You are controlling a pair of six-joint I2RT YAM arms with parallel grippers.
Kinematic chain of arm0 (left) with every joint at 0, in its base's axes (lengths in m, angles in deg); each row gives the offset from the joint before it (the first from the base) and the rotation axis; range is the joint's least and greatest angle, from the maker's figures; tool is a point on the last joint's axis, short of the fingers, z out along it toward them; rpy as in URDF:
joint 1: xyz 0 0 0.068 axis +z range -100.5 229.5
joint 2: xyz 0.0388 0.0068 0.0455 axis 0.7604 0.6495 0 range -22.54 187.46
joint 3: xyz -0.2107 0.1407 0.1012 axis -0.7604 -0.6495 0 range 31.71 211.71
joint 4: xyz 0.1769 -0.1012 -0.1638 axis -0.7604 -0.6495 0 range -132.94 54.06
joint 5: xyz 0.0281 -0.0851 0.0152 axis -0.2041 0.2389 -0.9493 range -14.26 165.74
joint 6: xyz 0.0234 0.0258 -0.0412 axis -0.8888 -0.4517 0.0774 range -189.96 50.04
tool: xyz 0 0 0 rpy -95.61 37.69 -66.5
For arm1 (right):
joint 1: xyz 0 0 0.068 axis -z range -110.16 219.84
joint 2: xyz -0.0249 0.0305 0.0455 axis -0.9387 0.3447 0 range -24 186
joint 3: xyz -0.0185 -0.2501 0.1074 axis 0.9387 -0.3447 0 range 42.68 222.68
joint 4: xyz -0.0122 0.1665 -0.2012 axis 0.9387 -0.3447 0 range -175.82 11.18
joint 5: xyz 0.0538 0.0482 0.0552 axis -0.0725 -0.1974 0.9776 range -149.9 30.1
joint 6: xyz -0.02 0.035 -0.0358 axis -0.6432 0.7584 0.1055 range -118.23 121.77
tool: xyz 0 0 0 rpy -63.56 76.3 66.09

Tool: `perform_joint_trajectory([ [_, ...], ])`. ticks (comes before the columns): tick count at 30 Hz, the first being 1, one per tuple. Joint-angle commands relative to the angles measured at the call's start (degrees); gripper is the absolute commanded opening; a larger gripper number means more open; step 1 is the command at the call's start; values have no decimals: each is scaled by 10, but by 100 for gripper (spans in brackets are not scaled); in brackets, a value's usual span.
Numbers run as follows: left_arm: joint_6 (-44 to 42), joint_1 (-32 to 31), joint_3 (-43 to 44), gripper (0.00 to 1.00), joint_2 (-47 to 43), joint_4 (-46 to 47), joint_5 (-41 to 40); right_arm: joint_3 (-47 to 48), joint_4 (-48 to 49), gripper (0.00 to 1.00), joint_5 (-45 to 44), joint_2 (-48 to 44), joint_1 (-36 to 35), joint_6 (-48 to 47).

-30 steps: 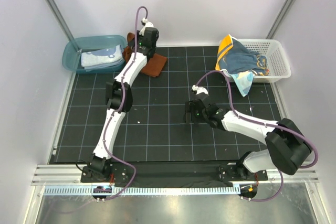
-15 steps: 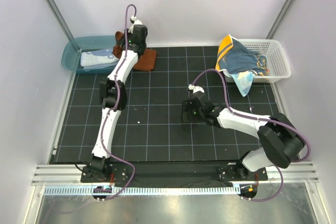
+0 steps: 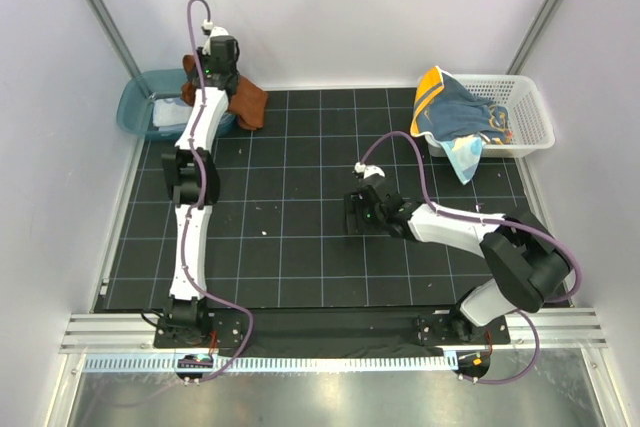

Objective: Fold and stack the towels
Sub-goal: Neatly place the folded towel into the bin

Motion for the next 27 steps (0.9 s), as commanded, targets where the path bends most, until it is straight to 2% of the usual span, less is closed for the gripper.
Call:
perform_joint_trajectory([
  [1,25,24,-13,0,-38,6,24,19,31,63,10,9,0,-15],
  [13,46,88,-53,0,-29,19,67,11,53,63,38,47,0,-20],
  [27,47,132,-46,0,-4,45,86,18,62,63,63,76,0,-22],
])
